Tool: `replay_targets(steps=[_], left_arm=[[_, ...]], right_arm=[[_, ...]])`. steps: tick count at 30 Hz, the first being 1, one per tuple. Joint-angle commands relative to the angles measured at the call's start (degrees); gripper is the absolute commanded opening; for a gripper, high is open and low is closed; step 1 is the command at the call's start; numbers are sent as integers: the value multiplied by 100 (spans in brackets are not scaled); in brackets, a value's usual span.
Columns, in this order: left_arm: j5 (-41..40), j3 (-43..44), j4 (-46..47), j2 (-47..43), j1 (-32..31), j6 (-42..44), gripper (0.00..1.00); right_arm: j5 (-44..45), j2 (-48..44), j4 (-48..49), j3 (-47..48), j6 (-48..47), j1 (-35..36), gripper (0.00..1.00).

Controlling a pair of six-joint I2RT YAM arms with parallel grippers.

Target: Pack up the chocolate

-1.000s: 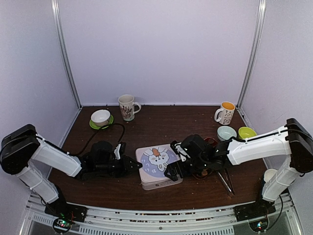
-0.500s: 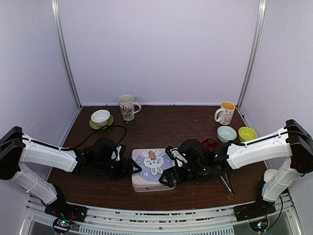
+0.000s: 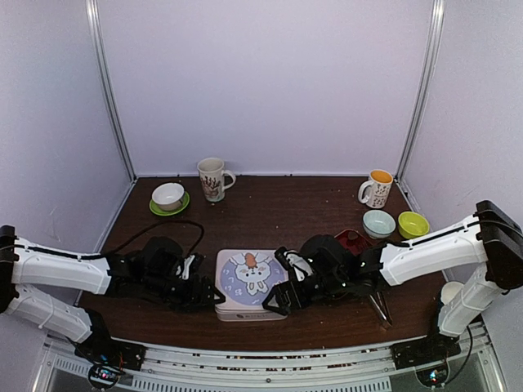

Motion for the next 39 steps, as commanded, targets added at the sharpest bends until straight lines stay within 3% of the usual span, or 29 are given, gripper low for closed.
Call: replay_targets(steps=[1,12,20,22,27,31,34,39], left_arm=[[303,-211,349,328,-26,-25,57],[299,-411,356,488,-56,-60,31],[122,-468,450,664,-132,-85,32],[-20,-416,357,493,-132,-46,38],[-440,-365,-72,-387,-22,127,64],[19,-144,-475,-781,733,656,84],[230,174,-732,-795,1218,1175,88],[517,625,-145,84,1593,1738,87]], right_arm=[[-298,55,266,63,132,-4,100],[-304,2,222,80,166,-9,100],[-255,5,169,96,178,-11,99],[-44,-98,-53,150,143,-40,99],[203,-508,-307,72,151,-274,100],[465,-685,-549,120,147,-456,100],[710,-699,-677,207,240,-729,100],[596,-340,-730,653,346,-1122,94]])
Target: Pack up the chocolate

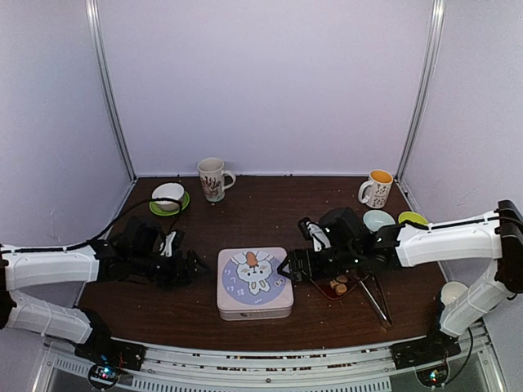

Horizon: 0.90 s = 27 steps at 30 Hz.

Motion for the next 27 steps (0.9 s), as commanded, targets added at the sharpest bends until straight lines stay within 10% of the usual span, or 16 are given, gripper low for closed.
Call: replay_targets(steps=[1,7,17,27], left_arm=[[344,468,539,780,217,777,86],[530,1109,1109,1951,460,1093,68],[1210,1816,1187,3058,726,1409,62],[1019,1862,1233,3886,773,1432,35]], right_arm=[[166,328,-160,554,91,-236,92],[37,774,117,791,217,-372,75],[-317,1388,671,974,399,-493,78],[-818,1819,1343,952,776,-559,65]])
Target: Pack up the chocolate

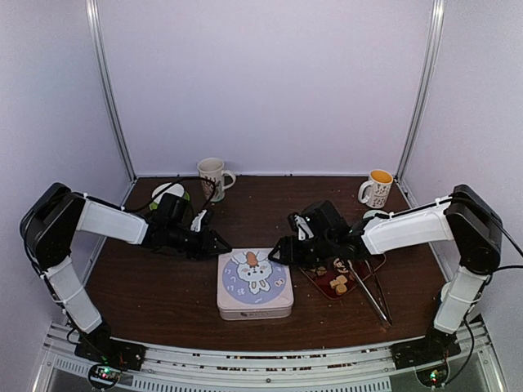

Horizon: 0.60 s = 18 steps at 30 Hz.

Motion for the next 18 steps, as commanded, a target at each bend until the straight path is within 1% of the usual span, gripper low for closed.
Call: replay_targets(steps=[1,3,7,13,16,18], left_arm=[[-429,-72,-244,530,22,118,31],[-477,-237,-131,592,25,79,29],[-705,-671,101,615,26,24,28],[-956,-1220,732,936,26,-248,28],[-1158,-1446,724,888,29,-232,28],[-1258,-1526,669,834,24,-183,28]], right_arm=[[-318,188,499,95,179,-15,65],[-329,203,532,82,199,-5,65],[-313,188,556,36,176,-4,65],[-205,51,422,13,10,-8,68],[80,-236,8,38,-225,-4,72],[214,-592,-143,-82,-323,-7,76]])
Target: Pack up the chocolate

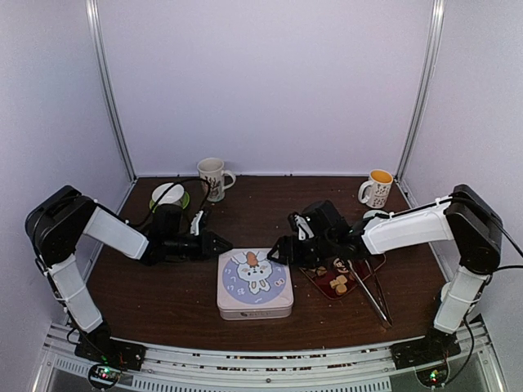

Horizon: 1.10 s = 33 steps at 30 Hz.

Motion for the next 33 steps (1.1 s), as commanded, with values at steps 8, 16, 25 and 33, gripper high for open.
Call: replay_targets(steps=[8,16,25,33], left_arm=[[-1431,-796,-1622,417,9,106,28],[-1344,-780,-1793,-364,5,270,34],[-769,-241,-1864,-402,12,513,55],[-372,153,-1829,52,29,961,64]], right_arm=[[352,-1964,-545,-1009,-365,595,87],[811,-2839,-504,-2013,525,1978,59],[1236,-2161,547,-2242,996,2484,0],[1652,-960,1308,-1860,1209,2319,0]])
